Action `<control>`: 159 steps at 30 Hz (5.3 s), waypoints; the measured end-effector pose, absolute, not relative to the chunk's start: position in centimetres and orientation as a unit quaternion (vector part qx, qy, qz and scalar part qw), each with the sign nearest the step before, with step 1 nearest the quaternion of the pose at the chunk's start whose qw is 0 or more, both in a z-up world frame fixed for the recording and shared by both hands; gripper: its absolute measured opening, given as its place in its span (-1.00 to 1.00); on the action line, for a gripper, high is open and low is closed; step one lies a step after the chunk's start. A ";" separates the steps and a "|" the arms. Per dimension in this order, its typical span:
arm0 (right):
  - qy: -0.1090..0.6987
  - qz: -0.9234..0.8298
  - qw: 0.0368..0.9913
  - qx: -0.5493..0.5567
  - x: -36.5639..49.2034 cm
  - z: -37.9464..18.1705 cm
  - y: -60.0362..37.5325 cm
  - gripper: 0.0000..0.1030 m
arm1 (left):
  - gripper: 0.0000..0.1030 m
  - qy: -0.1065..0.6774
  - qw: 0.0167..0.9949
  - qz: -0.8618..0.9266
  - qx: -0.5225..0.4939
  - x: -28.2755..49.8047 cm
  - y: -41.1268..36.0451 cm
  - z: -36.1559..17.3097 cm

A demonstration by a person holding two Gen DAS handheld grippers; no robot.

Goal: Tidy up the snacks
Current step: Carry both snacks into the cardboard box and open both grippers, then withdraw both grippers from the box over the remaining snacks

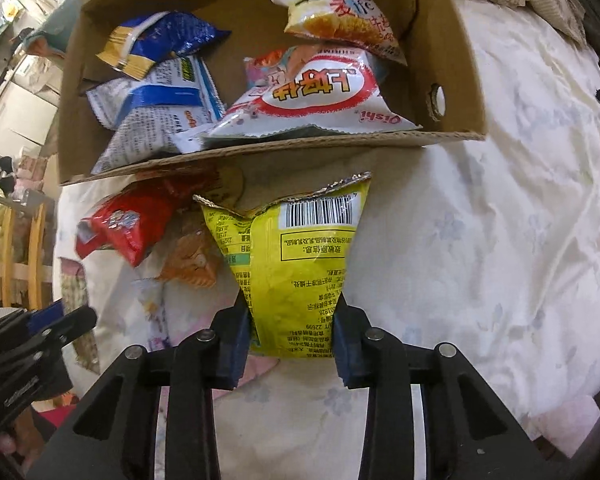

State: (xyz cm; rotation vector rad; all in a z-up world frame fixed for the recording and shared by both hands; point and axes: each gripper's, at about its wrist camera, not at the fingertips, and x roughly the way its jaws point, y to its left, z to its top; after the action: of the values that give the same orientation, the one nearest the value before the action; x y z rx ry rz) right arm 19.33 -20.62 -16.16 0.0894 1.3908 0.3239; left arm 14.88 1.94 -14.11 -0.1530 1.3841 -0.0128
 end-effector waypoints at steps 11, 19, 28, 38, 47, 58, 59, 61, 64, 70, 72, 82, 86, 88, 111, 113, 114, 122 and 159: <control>0.614 0.174 0.767 0.065 16.6 -12.6 -21.4 -0.31 | -0.56 0.627 0.776 0.006 -0.068 14.4 2.3 -13.6; 0.563 0.225 0.788 0.106 14.1 -9.6 -21.4 -0.31 | -0.56 0.612 0.787 0.012 -0.079 14.2 2.9 -13.1; 0.466 0.250 0.834 0.159 12.8 -5.2 -22.7 -0.31 | -0.56 0.577 0.813 0.022 -0.077 13.8 3.2 -11.3; 0.420 0.222 0.857 0.198 13.7 -3.4 -25.0 -0.31 | -0.56 0.533 0.841 0.021 -0.091 14.8 4.0 -7.4; 0.415 0.195 0.862 0.215 15.9 -3.1 -26.5 -0.31 | -0.56 0.503 0.862 0.003 -0.070 17.1 3.5 -4.2; 0.421 0.174 0.865 0.208 19.0 -3.6 -26.3 -0.31 | -0.56 0.488 0.871 -0.003 -0.061 21.3 3.4 -2.7; 0.423 0.175 0.866 0.203 19.3 -3.7 -26.1 -0.31 | -0.56 0.487 0.872 -0.006 -0.056 21.8 3.1 -2.7; 0.425 0.177 0.866 0.195 20.0 -3.8 -25.7 -0.31 | -0.56 0.486 0.873 -0.013 -0.047 22.6 2.4 -2.8; 0.430 0.180 0.866 0.181 21.4 -4.2 -24.9 -0.31 | -0.56 0.487 0.872 -0.023 -0.037 23.9 1.2 -3.1; 0.445 0.188 0.860 0.163 24.3 -5.5 -23.3 -0.31 | -0.56 0.490 0.870 -0.038 -0.034 26.9 -0.6 -3.8; 0.451 0.189 0.857 0.159 25.6 -6.1 -22.9 -0.31 | -0.56 0.491 0.870 -0.040 -0.033 27.9 -1.1 -4.0; 0.465 0.196 0.846 0.174 29.4 -8.0 -22.4 -0.30 | -0.56 0.465 0.883 -0.040 -0.051 30.6 -1.7 -4.5; 0.468 0.196 0.838 0.201 30.3 -8.7 -23.2 -0.28 | -0.56 0.470 0.880 -0.048 -0.056 31.2 -1.6 -5.2; 0.464 0.198 0.838 0.209 30.4 -8.6 -23.4 -0.26 | -0.55 0.473 0.877 -0.057 -0.062 31.3 -1.6 -5.5; 0.450 0.197 0.837 0.240 30.1 -7.5 -24.4 0.48 | 0.57 0.467 0.879 -0.045 -0.079 29.9 -0.1 -5.4; 0.449 0.194 0.839 0.237 30.1 -7.4 -24.5 0.48 | 0.57 0.461 0.883 -0.044 -0.079 29.6 0.1 -5.1; 0.449 0.193 0.840 0.237 30.0 -7.4 -24.6 0.48 | 0.57 0.458 0.884 -0.043 -0.078 29.5 0.2 -4.9; 0.448 0.187 0.847 0.219 28.6 -6.5 -24.9 0.48 | 0.61 0.443 0.891 -0.045 -0.088 28.0 1.0 -3.5; 0.476 0.186 0.833 0.211 17.6 -5.9 -25.5 0.48 | 0.95 0.468 0.881 -0.015 -0.063 16.2 3.0 -4.5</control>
State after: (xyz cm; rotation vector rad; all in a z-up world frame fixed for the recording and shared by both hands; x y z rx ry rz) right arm 17.62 -25.54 -5.88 0.4475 1.0088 0.3944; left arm 16.22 2.95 -4.49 -0.1313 0.9748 -0.0317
